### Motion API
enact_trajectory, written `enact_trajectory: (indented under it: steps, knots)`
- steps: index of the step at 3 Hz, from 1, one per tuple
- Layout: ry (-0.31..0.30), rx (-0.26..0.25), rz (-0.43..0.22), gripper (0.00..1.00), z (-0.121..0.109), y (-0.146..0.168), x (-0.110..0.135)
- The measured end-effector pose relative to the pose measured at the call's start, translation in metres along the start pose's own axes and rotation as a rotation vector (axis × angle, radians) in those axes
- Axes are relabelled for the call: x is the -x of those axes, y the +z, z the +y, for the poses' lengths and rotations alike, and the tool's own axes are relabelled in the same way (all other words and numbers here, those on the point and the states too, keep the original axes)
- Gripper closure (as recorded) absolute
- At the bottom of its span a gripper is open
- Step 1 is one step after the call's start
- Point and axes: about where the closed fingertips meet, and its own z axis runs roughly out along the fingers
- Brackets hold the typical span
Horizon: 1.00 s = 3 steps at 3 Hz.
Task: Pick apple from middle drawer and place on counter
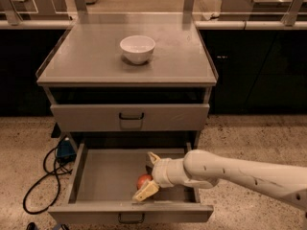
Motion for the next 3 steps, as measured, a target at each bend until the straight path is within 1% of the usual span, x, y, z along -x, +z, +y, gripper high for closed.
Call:
enact_trajectory:
  steps: [1, 2, 3]
  knots:
    - [-0.048, -0.064, 0.143, 0.0, 0.001, 0.014, -0.002]
    - [-0.094, -0.099, 0.162, 0.0, -0.005, 0.031, 0.008]
    - [-0.067, -0.073, 0.078, 0.0, -0.018, 0.037, 0.001]
